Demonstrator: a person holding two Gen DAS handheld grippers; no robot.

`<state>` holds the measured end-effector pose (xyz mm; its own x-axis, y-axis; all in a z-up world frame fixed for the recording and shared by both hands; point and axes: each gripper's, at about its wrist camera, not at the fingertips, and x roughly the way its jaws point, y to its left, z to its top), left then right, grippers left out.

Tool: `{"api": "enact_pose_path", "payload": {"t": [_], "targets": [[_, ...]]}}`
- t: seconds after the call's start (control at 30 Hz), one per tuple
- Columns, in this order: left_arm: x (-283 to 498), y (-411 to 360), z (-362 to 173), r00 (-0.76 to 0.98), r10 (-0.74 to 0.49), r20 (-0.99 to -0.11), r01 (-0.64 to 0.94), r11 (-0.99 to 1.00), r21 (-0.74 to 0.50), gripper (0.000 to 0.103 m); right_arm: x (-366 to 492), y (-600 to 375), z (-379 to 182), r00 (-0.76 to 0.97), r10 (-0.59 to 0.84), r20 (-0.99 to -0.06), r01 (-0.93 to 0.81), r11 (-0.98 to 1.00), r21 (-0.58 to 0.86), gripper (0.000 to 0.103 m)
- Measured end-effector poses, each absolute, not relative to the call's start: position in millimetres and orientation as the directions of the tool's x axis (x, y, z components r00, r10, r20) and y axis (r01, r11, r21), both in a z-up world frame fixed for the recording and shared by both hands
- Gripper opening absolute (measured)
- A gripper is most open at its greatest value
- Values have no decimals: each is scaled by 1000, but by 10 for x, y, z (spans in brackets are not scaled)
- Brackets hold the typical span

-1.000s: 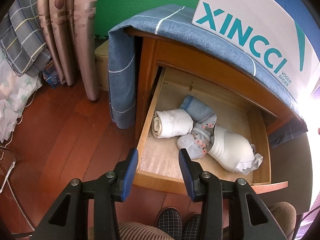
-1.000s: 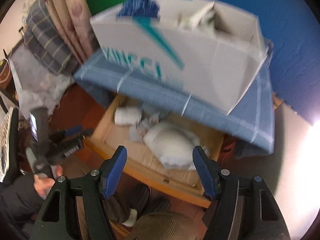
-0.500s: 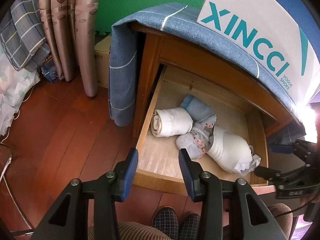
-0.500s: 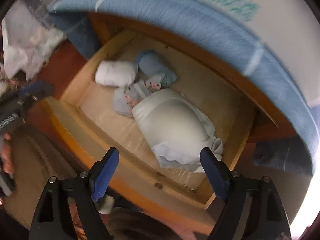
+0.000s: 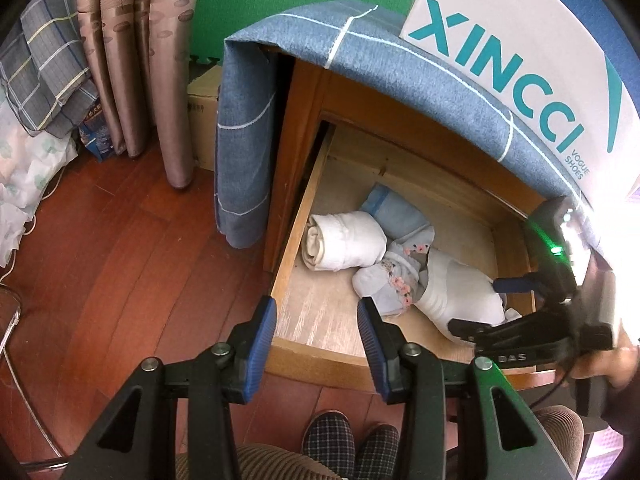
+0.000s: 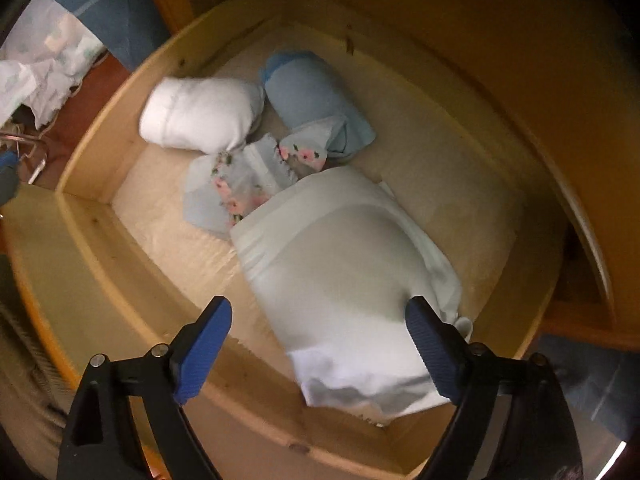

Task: Take underwear out of drawer
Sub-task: 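Move the right tool down into the drawer onto the white padded item, then close the right tool on the white padded item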

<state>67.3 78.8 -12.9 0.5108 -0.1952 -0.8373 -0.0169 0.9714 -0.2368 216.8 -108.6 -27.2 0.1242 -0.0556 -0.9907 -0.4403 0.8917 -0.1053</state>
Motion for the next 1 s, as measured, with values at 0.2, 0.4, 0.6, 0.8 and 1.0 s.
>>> {"api": "enact_pose_path", "payload": {"t": [0.2,0.4,0.6,0.8,1.0], "targets": [[681,808,-140,510,-206,-835,-19,968,-250,43,2253,-1017,-490,120,-133,-984,-469,866,-174,96],[699,814,-155,507,-209,-836,-21,967,-255,43,2433,-1021,-632,76,-155,-985,-487,857,-172,100],[710,810,-164,503,-215,-837,-21,965,-261,43,2550,-1013,-793,18,-170,-985,-508,847,-156,101],[718,814,-170,502,-215,-838,-23,965,-261,43,2626,-1037,-954,-35,-183,-983,-512,848,-139,102],[718,821,-175,501,-217,-838,-24,964,-264,43,2540,-1186,-1032,-74,-138,-988,-474,876,-87,85]]}}
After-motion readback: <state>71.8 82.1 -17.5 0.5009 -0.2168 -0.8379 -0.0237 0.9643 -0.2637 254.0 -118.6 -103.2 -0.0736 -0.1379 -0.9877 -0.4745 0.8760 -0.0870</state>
